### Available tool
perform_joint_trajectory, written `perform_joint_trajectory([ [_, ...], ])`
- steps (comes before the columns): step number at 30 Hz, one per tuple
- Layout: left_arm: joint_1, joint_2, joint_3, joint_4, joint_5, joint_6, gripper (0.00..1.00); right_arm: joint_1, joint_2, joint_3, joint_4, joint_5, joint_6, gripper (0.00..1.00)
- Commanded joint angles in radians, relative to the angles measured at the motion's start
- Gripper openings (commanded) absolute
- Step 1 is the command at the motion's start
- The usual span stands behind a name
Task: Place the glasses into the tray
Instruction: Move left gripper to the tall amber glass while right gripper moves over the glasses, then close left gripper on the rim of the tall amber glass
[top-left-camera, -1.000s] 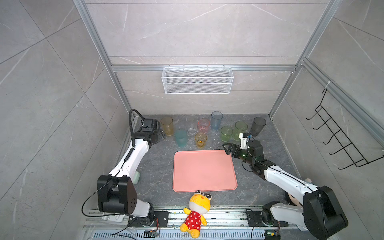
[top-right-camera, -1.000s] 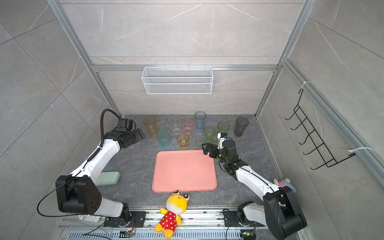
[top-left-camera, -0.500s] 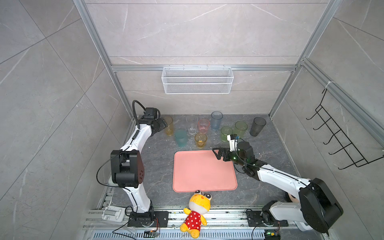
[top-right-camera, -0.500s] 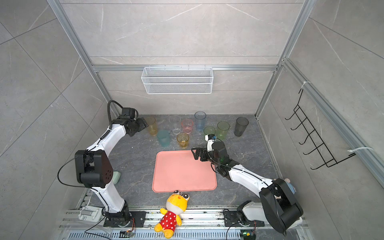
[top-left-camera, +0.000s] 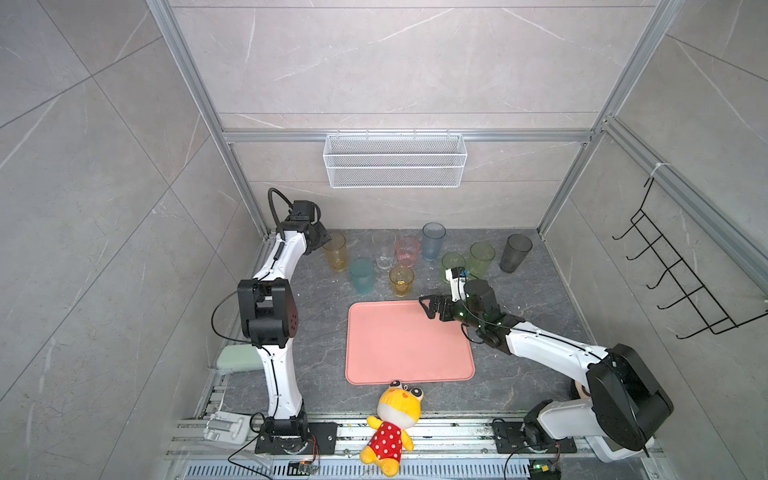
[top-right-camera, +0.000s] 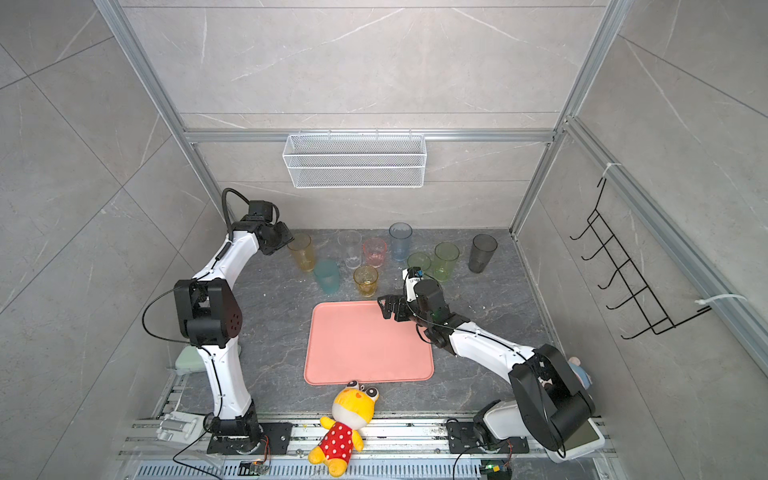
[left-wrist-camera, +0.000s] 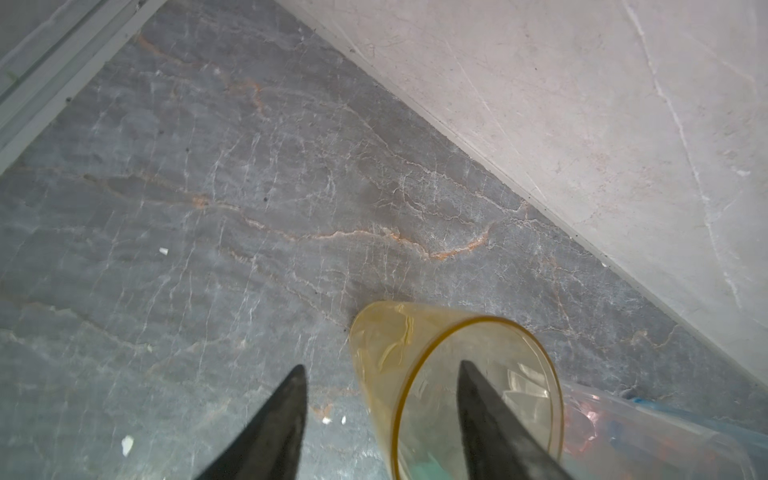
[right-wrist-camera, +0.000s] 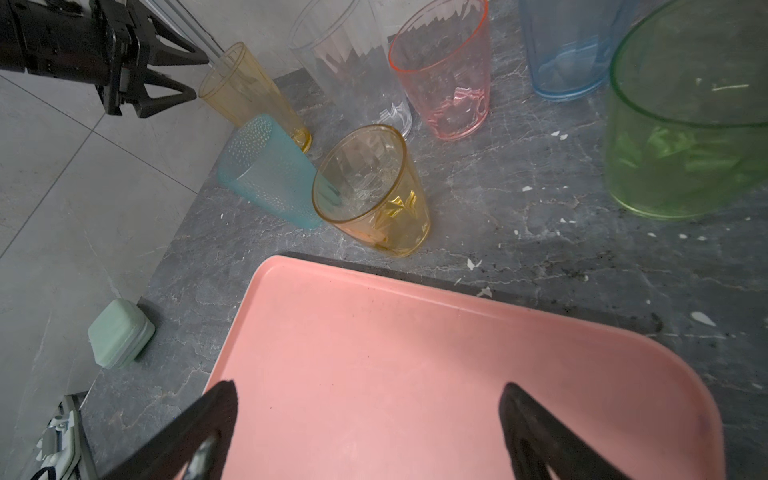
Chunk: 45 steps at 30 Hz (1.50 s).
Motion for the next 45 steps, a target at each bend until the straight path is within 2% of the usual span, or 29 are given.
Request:
perform_joint_trajectory([
  [1,0.005,0.016,0.040,-0.027,0.039,0.030,0.48,0.007,0.020,0.044,-0.028,0.026,-0.024,0.99],
  [5,0.005,0.031,0.051,-0.038,0.051,0.034,0.36,0.011,0.026,0.047,-0.035,0.057,-0.026,0.98],
  [9,0.004,0.036,0.039,-0.034,0.062,0.038,0.28,0.014,0.027,0.054,-0.056,0.091,-0.035,0.98],
  [22,0.004,0.042,0.059,-0.049,0.062,0.081,0.17,0.017,0.049,0.081,-0.100,0.108,-0.039,0.98],
  [26,0.005,0.032,0.051,-0.045,0.065,0.087,0.12,0.028,0.047,0.091,-0.126,0.149,-0.049,0.96],
  [31,0.005,0.001,0.020,-0.024,0.065,0.075,0.08,0.047,0.041,0.099,-0.162,0.221,-0.056,0.96],
  [38,0.005,-0.054,-0.008,-0.013,0.055,0.073,0.02,0.055,0.051,0.112,-0.187,0.245,-0.053,0.96],
  [45,0.004,-0.183,-0.054,-0.010,0.054,0.055,0.00,0.056,0.049,0.121,-0.208,0.259,-0.047,0.97],
])
